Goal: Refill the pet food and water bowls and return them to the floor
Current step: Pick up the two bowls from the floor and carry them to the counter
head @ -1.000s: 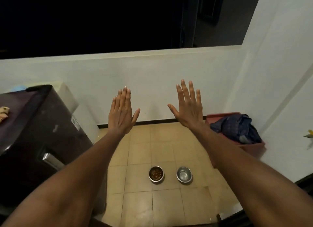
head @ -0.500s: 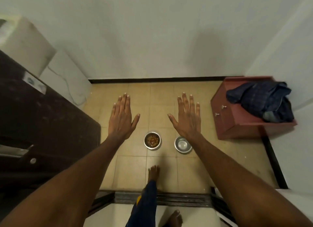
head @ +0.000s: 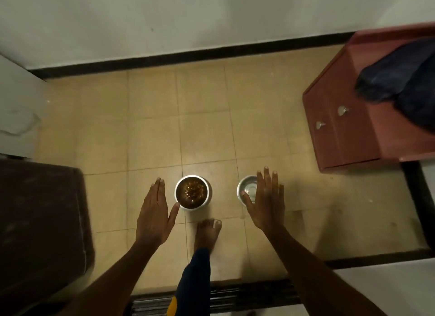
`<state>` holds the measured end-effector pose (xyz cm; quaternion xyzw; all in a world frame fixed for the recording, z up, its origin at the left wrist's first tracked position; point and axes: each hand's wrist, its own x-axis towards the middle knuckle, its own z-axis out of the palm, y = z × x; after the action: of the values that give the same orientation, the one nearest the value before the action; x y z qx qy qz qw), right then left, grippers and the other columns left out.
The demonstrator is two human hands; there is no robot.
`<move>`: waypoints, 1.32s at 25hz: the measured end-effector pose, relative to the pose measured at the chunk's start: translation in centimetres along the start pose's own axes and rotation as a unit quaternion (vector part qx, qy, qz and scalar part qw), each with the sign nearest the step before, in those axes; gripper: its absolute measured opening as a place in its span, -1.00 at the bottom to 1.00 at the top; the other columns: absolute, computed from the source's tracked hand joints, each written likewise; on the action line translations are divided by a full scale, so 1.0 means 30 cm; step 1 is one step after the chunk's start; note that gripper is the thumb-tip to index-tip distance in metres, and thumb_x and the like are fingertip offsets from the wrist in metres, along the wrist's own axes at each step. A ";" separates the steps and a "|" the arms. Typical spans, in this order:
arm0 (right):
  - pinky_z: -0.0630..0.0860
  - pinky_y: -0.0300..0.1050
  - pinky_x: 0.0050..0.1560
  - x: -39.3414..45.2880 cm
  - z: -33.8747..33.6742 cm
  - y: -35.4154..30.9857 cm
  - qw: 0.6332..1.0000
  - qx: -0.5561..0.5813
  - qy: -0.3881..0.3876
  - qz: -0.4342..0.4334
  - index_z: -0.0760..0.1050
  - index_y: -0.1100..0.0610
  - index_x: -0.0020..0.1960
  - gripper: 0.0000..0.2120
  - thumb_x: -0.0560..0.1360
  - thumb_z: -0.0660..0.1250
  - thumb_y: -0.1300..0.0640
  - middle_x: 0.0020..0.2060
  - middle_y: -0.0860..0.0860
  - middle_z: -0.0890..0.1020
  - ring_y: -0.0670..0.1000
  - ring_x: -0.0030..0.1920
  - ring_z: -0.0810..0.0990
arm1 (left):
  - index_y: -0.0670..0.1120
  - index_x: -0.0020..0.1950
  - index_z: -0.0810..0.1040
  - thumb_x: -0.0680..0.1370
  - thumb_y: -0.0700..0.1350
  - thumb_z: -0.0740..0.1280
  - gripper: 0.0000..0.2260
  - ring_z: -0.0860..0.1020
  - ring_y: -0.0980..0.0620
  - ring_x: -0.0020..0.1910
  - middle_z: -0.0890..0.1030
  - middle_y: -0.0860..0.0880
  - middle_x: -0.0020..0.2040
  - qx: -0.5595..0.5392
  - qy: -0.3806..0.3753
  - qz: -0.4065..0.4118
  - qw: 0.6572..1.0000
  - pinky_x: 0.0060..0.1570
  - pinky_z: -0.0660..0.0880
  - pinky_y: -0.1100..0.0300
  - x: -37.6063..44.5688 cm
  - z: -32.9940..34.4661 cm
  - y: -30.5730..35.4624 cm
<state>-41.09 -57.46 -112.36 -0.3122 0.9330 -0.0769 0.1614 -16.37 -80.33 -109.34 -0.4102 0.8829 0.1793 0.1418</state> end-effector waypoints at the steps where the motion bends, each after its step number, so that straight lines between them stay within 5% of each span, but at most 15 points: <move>1: 0.30 0.34 0.60 0.041 0.111 0.030 1.000 0.003 -0.008 0.018 0.30 0.17 0.66 -0.19 0.60 0.31 -0.33 0.68 0.18 0.29 0.27 0.67 0.26 | -0.18 0.73 0.09 0.71 0.20 0.20 -0.28 0.28 -0.21 0.67 0.22 -0.19 0.71 -0.015 -0.031 -0.013 0.999 0.56 0.36 -0.13 0.055 0.106 -0.028; 5: 0.39 0.25 0.54 0.144 0.455 0.180 0.990 0.036 -0.027 0.132 0.29 0.19 0.63 -0.29 0.67 0.18 -0.27 0.60 0.21 0.40 0.26 0.57 0.42 | -0.27 0.62 0.30 0.70 0.11 0.26 -0.38 0.47 -0.25 0.51 0.45 -0.26 0.56 -0.084 -0.118 -0.057 0.988 0.41 0.48 -0.10 0.231 0.469 -0.144; 10: 0.37 0.23 0.53 0.167 0.707 0.352 0.933 0.088 -0.063 0.344 0.18 0.28 0.68 -0.34 0.74 0.16 -0.11 0.61 0.32 0.33 0.35 0.57 0.38 | -0.39 0.52 0.39 0.74 0.15 0.15 -0.37 0.40 -0.32 0.53 0.43 -0.35 0.54 -0.139 -0.116 -0.178 0.967 0.47 0.38 -0.15 0.416 0.733 -0.201; 14: 0.50 -0.01 0.02 0.182 0.794 0.418 0.898 0.195 -0.098 0.381 0.47 0.36 0.38 -0.53 0.76 0.17 -0.04 0.22 0.31 0.65 0.31 0.21 0.67 | -0.40 0.23 0.54 0.76 -0.02 0.20 -0.59 0.63 -0.44 0.16 0.65 -0.40 0.16 -0.169 -0.102 -0.221 0.955 0.10 0.48 -0.08 0.460 0.835 -0.229; 17: 0.31 -0.13 -0.02 0.192 0.821 0.429 0.876 0.233 -0.109 0.408 0.58 0.34 0.22 -0.58 0.76 0.17 -0.02 0.13 0.27 0.70 0.28 0.15 0.67 | -0.36 0.03 0.64 0.76 -0.04 0.20 -0.59 0.69 -0.34 -0.03 0.72 -0.34 -0.04 -0.195 -0.092 -0.234 0.948 -0.06 0.38 0.09 0.454 0.856 -0.220; 19: 0.41 -0.09 0.03 0.190 0.858 0.437 0.875 0.256 -0.122 0.393 0.67 0.28 0.08 -0.51 0.76 0.13 -0.07 0.05 0.24 0.75 0.26 0.07 0.70 | -0.25 -0.04 0.68 0.77 0.04 0.18 -0.55 0.71 -0.19 -0.10 0.75 -0.22 -0.12 -0.232 -0.102 -0.212 0.944 -0.10 0.41 0.14 0.446 0.861 -0.188; 21: 0.61 0.06 0.19 0.184 0.885 0.440 0.862 0.312 -0.135 0.377 0.69 0.12 -0.04 -0.53 0.72 0.16 -0.17 -0.04 0.16 0.78 0.19 0.02 0.74 | -0.21 0.10 0.68 0.75 0.06 0.21 -0.61 0.73 -0.10 -0.05 0.76 -0.17 -0.04 -0.321 -0.117 -0.213 0.915 -0.10 0.57 0.20 0.449 0.857 -0.136; 24: 0.67 0.24 0.27 0.172 0.895 0.431 0.782 0.476 -0.115 0.384 0.67 -0.04 0.01 -0.76 0.71 0.29 -0.09 0.07 0.16 0.76 0.17 0.14 0.76 | -0.20 0.33 0.62 0.75 0.03 0.23 -0.64 0.71 -0.07 0.07 0.72 -0.14 0.11 -0.385 -0.108 -0.204 0.894 -0.03 0.63 0.28 0.472 0.844 -0.069; 29: 0.66 0.16 0.30 0.189 0.780 0.391 0.730 0.564 -0.078 0.378 0.67 0.22 0.22 -0.70 0.72 0.31 0.01 0.13 0.24 0.74 0.23 0.24 0.72 | -0.18 0.42 0.58 0.75 0.05 0.23 -0.62 0.69 -0.12 0.19 0.70 -0.17 0.22 -0.431 -0.074 -0.200 0.877 0.21 0.66 -0.07 0.495 0.753 -0.012; 33: 0.71 -0.02 0.18 0.213 0.514 0.323 0.706 0.612 -0.037 0.355 0.63 0.26 0.31 -0.70 0.73 0.30 0.08 0.20 0.26 0.72 0.15 0.24 0.72 | -0.20 0.36 0.60 0.75 0.05 0.23 -0.63 0.68 -0.16 0.19 0.70 -0.21 0.19 -0.461 -0.038 -0.216 0.860 0.25 0.64 -0.10 0.499 0.509 0.039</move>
<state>-45.92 -54.31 -130.77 0.2067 0.7160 -0.5570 0.3666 -25.04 -83.09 -128.74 -0.6022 0.5821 0.5463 0.0052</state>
